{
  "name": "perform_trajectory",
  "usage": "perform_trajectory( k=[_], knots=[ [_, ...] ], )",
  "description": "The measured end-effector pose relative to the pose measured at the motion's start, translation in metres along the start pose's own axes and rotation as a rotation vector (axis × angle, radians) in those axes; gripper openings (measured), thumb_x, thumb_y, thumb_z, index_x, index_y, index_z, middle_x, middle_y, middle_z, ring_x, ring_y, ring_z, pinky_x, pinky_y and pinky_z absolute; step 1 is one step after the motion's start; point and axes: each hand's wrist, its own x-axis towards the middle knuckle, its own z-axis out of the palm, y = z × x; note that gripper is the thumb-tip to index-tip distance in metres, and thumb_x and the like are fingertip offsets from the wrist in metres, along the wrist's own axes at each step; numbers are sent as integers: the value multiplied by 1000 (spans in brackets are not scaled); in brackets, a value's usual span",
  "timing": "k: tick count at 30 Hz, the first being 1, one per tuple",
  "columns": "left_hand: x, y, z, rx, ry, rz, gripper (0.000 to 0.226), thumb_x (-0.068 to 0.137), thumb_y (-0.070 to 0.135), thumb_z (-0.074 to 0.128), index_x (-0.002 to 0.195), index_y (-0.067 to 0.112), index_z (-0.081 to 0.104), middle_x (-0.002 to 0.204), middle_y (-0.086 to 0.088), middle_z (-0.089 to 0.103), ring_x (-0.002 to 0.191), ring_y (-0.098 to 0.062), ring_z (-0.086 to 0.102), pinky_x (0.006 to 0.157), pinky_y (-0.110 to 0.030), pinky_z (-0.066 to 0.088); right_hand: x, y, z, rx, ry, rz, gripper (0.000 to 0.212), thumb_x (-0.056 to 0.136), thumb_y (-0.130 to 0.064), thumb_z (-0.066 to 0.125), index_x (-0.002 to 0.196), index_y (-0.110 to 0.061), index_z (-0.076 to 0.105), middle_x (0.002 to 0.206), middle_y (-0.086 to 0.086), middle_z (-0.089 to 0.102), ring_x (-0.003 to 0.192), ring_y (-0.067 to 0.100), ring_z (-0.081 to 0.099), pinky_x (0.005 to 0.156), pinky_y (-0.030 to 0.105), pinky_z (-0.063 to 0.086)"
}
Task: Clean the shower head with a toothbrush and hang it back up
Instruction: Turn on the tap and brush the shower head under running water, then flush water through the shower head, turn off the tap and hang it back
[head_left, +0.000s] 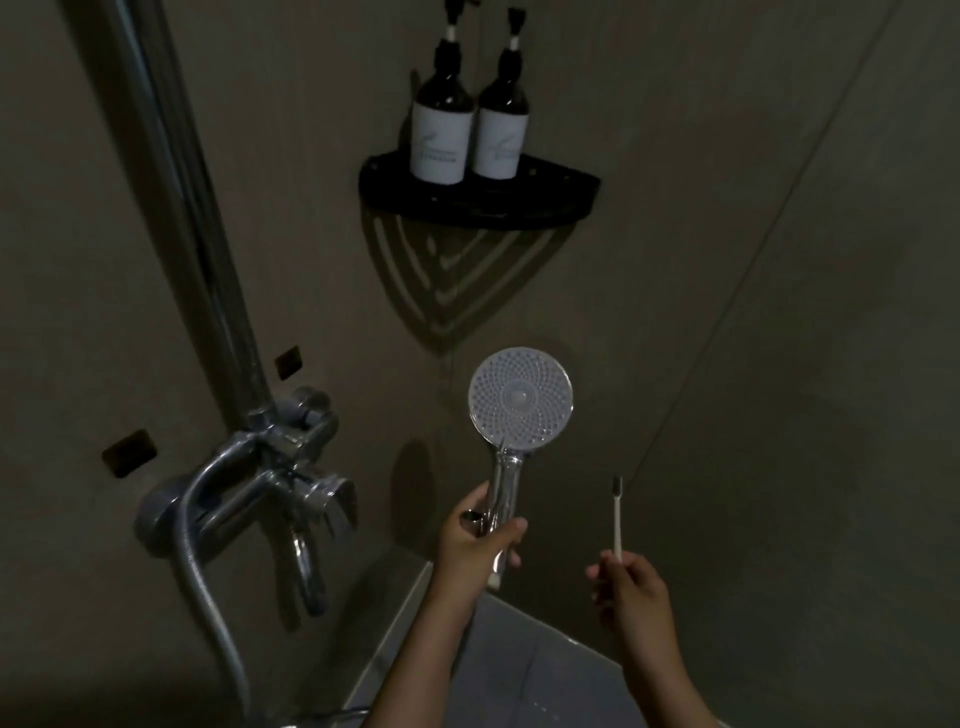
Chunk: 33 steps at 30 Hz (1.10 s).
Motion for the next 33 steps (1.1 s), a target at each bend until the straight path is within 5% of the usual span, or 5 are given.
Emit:
perform_trajectory(
  k=[13, 19, 24, 30, 33],
  knots=[
    [-35, 31, 159, 109, -222, 167, 60, 82, 12, 70, 135, 24, 46, 78, -7, 69, 60, -16, 64, 59, -27, 52, 23, -35, -142, 103, -12, -81, 21, 94, -1, 48, 75, 2, 54, 41, 2, 52, 25, 7, 37, 29, 13, 25],
    [-74, 20, 265, 92, -251, 254, 48, 83, 4, 66, 125, 21, 48, 71, -8, 66, 54, -18, 61, 56, -27, 52, 29, -53, -248, 56, -63, -183, 20, 92, 11, 42, 99, 3, 59, 53, 9, 60, 28, 9, 39, 31, 16, 30],
    [-104, 10, 319, 85, -274, 267, 61, 74, 6, 73, 127, 14, 44, 64, -10, 65, 47, -19, 58, 49, -26, 51, 21, -64, -307, 54, -13, -185, 39, 88, 13, 43, 114, -15, 49, 51, 4, 59, 27, 10, 38, 30, 17, 29],
    [-137, 8, 345, 89, -354, 274, 54, 80, -1, 68, 126, 13, 43, 65, -13, 65, 48, -21, 59, 48, -26, 52, -5, -70, -334, 103, 9, -214, 47, 85, 13, 51, 112, -25, 54, 61, 11, 57, 36, 10, 43, 37, 16, 35],
    [-153, 10, 349, 111, -391, 305, 55, 80, -1, 69, 126, 12, 43, 66, -11, 66, 52, -23, 61, 51, -26, 52, -16, -74, -339, 109, -6, -256, 43, 86, 11, 53, 117, -19, 55, 88, 23, 63, 66, 20, 54, 52, 11, 44]
  ],
)
